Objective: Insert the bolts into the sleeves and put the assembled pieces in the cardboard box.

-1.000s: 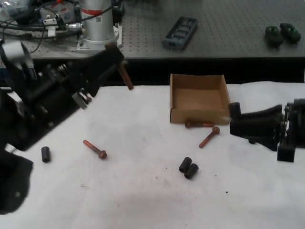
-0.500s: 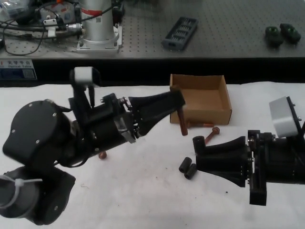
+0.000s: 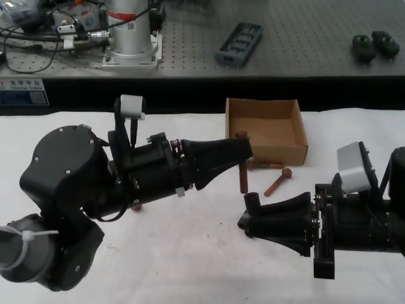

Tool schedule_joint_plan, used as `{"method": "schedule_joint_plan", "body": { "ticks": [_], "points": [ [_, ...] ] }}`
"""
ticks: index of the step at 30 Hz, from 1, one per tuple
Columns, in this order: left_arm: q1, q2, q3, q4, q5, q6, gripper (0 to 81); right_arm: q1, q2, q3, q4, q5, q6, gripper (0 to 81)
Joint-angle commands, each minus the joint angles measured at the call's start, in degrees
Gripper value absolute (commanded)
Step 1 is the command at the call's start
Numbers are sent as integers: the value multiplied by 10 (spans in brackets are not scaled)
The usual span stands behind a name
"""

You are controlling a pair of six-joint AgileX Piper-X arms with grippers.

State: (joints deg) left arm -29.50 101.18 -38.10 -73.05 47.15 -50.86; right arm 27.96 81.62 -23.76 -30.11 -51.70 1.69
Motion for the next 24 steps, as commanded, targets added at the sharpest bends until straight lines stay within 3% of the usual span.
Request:
{"method": "schedule_joint_plan", "body": {
  "ticks": [1,6,24],
  "points": [
    [2,-3,-13,-19,-15,16,6,4,7,-1,-33,-5,11,53],
    [2,-3,-26,-30,-41,16,6,4,7,-1,-47,-3,11,53],
    [2,-3,-26,-30,-28,11,6,4,7,-8,-80,23,12,53]
  ]
}}
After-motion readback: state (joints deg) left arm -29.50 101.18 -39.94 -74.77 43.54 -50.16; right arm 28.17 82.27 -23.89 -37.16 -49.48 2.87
